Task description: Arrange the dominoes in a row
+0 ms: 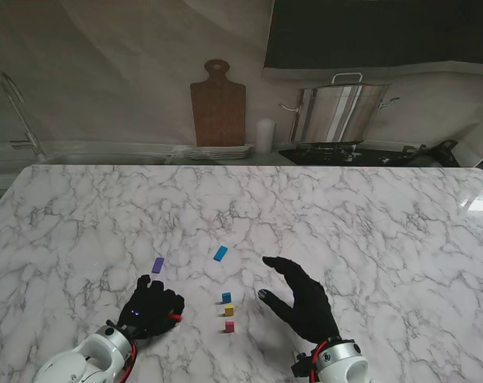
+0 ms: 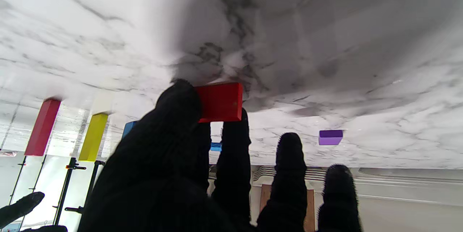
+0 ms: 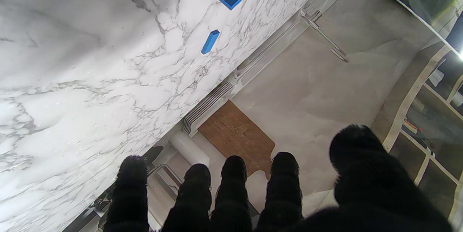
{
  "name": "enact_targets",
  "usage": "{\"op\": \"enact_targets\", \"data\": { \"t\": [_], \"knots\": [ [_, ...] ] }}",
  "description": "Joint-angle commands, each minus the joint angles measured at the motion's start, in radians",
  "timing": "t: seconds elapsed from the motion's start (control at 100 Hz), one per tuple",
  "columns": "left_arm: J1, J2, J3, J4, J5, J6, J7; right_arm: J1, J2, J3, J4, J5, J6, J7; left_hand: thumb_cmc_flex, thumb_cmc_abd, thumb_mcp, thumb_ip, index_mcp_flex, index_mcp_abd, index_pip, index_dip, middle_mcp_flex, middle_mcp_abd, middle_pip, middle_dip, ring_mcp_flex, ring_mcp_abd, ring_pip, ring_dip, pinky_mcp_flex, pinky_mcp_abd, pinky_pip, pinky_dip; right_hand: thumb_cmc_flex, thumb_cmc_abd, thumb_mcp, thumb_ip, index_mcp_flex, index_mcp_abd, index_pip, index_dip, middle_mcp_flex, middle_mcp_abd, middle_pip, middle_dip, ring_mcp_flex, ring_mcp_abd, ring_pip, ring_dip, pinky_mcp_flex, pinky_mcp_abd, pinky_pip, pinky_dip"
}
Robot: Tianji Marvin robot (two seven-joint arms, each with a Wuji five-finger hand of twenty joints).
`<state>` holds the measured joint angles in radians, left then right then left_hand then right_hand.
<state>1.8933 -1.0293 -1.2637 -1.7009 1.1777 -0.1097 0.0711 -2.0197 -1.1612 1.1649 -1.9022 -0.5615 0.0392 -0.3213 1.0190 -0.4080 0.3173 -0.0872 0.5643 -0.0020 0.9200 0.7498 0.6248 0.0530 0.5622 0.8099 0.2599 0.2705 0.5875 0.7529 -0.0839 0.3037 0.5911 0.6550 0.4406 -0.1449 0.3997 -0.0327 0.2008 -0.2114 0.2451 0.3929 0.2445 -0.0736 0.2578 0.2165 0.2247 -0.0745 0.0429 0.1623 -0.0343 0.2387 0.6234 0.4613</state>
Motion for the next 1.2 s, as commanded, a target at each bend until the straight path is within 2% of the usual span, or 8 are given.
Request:
{"op": "enact_targets", "data": {
  "t": [0.0,0.09,0.27,0.48,0.6,0.76,0.97,1.19],
  "knots": [
    [0.011,-0.004,-0.001,0.001,-0.002,-0.005,-0.01,-0.003,0.0,-0.001,0.0,0.0,0.005,0.002,0.049,-0.009,-0.004,0.017,0.059,-0.022,0.055,-0.029,-0.076,0.02,0.045,-0.033,-0.043,0.021,0.009,0.016,-0.014,0.011,-0.029,0.029,0.019,0.037,-0.02,0.027,-0.031,-0.019,0.015,0.014,-0.033,-0.01,0.011,0.005,-0.01,-0.025,-0.019,-0.013,-0.002,-0.034,0.004,0.015],
    [0.019,-0.005,-0.01,-0.011,-0.003,-0.011,-0.006,-0.003,0.0,-0.001,0.001,0.0,0.005,0.003,0.039,-0.03,0.008,0.013,0.081,-0.019,0.063,-0.068,-0.151,0.022,0.146,-0.009,-0.076,0.018,0.033,0.036,-0.016,0.009,-0.046,0.033,0.019,0.036,-0.02,0.027,-0.031,-0.019,0.015,0.014,-0.034,-0.009,0.011,0.005,-0.01,-0.025,-0.018,-0.013,-0.001,-0.034,0.004,0.016],
    [0.032,-0.01,-0.029,-0.038,-0.022,-0.022,-0.004,-0.003,0.0,-0.001,0.001,0.0,0.004,0.004,0.02,-0.055,0.024,0.007,0.113,-0.05,0.067,-0.112,-0.137,-0.011,0.332,0.357,-0.084,0.01,0.159,0.143,-0.016,0.011,-0.05,0.054,0.019,0.037,-0.019,0.027,-0.03,-0.019,0.015,0.014,-0.034,-0.01,0.011,0.005,-0.011,-0.026,-0.019,-0.013,-0.001,-0.033,0.004,0.016],
    [0.044,-0.013,-0.047,-0.068,-0.038,-0.035,-0.016,-0.004,0.0,-0.001,0.0,-0.001,0.004,0.002,0.01,-0.055,0.021,0.007,0.119,-0.075,0.056,-0.117,0.014,-0.088,0.444,0.412,-0.02,-0.018,0.236,0.202,-0.012,0.012,-0.021,0.066,0.019,0.036,-0.019,0.027,-0.03,-0.019,0.015,0.014,-0.034,-0.01,0.011,0.005,-0.01,-0.026,-0.019,-0.013,-0.001,-0.033,0.004,0.016],
    [0.049,-0.016,-0.053,-0.081,-0.054,-0.036,-0.017,-0.004,0.0,0.0,0.0,-0.001,0.003,0.002,0.012,-0.05,0.014,0.011,0.113,-0.1,0.045,-0.093,0.166,-0.141,0.347,0.309,0.043,-0.031,0.196,0.166,-0.01,0.012,0.009,0.063,0.019,0.037,-0.019,0.027,-0.03,-0.019,0.015,0.014,-0.035,-0.009,0.01,0.005,-0.01,-0.026,-0.018,-0.013,-0.001,-0.033,0.005,0.016],
    [0.05,-0.02,-0.055,-0.092,-0.079,-0.035,-0.012,-0.004,0.0,0.0,0.0,-0.001,0.003,0.001,0.013,-0.05,0.014,0.012,0.112,-0.118,0.039,-0.09,0.306,-0.176,0.081,0.162,0.098,-0.033,0.17,0.132,-0.007,0.009,0.088,0.066,0.018,0.037,-0.02,0.027,-0.03,-0.019,0.015,0.014,-0.035,-0.011,0.011,0.005,-0.01,-0.026,-0.018,-0.013,-0.001,-0.034,0.004,0.015],
    [0.048,-0.027,-0.049,-0.103,-0.11,-0.014,0.003,-0.004,-0.001,0.0,0.0,0.001,0.003,0.0,0.021,-0.044,0.024,0.01,0.096,-0.1,0.033,-0.068,0.47,-0.146,-0.202,-0.044,0.192,-0.027,0.139,0.093,-0.002,0.014,0.205,0.066,0.019,0.037,-0.019,0.027,-0.03,-0.018,0.015,0.014,-0.034,-0.01,0.011,0.005,-0.011,-0.026,-0.019,-0.013,-0.001,-0.033,0.005,0.016],
    [0.037,-0.036,-0.033,-0.103,-0.175,0.009,0.007,-0.003,-0.001,-0.001,0.002,0.002,0.003,0.0,0.03,-0.053,0.098,0.002,0.052,-0.044,0.058,-0.027,0.576,-0.095,-0.324,-0.218,0.299,-0.033,0.102,0.046,0.034,0.014,0.3,0.052,0.019,0.037,-0.019,0.027,-0.03,-0.02,0.015,0.014,-0.034,-0.009,0.011,0.005,-0.011,-0.025,-0.019,-0.013,-0.001,-0.033,0.005,0.016]
  ]
}}
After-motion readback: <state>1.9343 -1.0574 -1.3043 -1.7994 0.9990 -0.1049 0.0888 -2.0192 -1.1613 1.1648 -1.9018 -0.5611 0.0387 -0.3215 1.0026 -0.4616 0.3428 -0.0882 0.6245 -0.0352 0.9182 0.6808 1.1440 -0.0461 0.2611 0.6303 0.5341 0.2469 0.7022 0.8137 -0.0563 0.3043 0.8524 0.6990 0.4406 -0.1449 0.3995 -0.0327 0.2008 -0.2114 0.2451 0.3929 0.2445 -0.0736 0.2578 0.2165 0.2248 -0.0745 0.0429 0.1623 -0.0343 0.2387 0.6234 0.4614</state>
